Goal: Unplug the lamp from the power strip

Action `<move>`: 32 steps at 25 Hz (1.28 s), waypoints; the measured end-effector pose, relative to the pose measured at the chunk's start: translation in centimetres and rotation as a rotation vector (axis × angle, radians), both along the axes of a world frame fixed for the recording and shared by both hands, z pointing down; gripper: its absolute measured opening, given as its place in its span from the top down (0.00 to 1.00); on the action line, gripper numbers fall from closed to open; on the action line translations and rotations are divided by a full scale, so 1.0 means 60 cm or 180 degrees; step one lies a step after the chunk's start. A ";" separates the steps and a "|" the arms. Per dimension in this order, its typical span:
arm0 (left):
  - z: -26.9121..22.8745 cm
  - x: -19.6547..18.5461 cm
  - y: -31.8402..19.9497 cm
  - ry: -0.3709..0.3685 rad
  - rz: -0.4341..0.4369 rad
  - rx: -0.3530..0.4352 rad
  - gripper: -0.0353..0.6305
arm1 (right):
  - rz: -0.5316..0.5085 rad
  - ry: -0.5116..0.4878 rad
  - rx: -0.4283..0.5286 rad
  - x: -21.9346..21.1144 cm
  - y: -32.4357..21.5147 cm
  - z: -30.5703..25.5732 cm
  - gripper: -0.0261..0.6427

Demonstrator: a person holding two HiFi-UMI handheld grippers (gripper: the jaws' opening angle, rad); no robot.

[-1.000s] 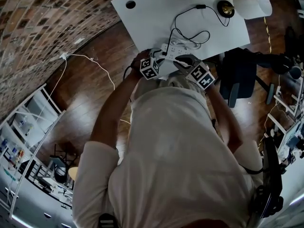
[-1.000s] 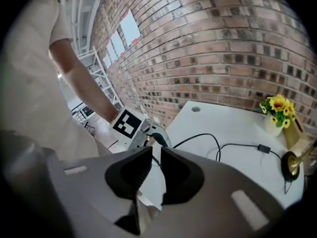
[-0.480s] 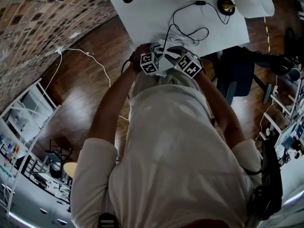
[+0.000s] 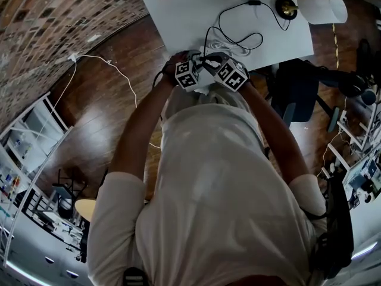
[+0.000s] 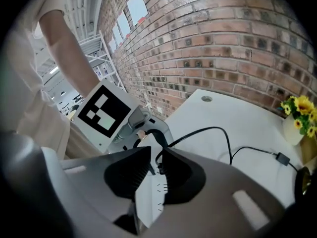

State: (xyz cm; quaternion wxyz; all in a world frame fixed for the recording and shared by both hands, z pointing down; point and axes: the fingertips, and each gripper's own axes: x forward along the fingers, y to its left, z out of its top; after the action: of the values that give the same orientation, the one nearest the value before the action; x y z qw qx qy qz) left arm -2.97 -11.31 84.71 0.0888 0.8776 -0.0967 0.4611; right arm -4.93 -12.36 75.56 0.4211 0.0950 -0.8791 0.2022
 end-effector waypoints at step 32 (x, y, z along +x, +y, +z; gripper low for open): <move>0.001 0.011 -0.009 0.0184 -0.0125 -0.0017 0.67 | 0.0922 0.0125 -0.0753 0.008 -0.007 0.045 0.70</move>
State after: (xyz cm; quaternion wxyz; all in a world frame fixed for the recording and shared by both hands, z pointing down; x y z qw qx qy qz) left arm -2.31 -11.87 84.75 0.1029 0.8882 -0.1100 0.4340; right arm -4.46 -12.79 78.23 0.4129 0.1744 -0.8179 0.3607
